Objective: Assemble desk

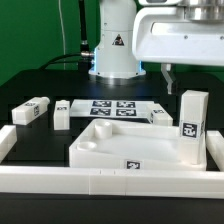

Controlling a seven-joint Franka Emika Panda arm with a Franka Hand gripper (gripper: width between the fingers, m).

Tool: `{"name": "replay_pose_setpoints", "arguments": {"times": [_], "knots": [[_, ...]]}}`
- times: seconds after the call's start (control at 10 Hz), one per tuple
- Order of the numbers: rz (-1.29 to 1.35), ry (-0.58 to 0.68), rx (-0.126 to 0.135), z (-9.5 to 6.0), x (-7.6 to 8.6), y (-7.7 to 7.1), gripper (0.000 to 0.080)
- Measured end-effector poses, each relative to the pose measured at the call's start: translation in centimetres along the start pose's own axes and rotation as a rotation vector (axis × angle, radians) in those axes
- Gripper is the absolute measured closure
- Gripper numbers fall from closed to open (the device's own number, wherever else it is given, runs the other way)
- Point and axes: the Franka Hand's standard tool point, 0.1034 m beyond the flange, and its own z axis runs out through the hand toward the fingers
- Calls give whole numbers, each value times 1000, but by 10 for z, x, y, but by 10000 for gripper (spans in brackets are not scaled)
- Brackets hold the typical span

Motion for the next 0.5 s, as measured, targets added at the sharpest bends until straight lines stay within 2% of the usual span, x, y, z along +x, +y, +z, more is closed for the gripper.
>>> {"name": "replay_pose_setpoints", "arguments": {"times": [0.1, 0.3, 0.5], "knots": [[-47, 0, 2, -4, -3, 3, 151], [-32, -10, 25, -6, -4, 16, 151], [-39, -12, 25, -4, -6, 13, 151]]}}
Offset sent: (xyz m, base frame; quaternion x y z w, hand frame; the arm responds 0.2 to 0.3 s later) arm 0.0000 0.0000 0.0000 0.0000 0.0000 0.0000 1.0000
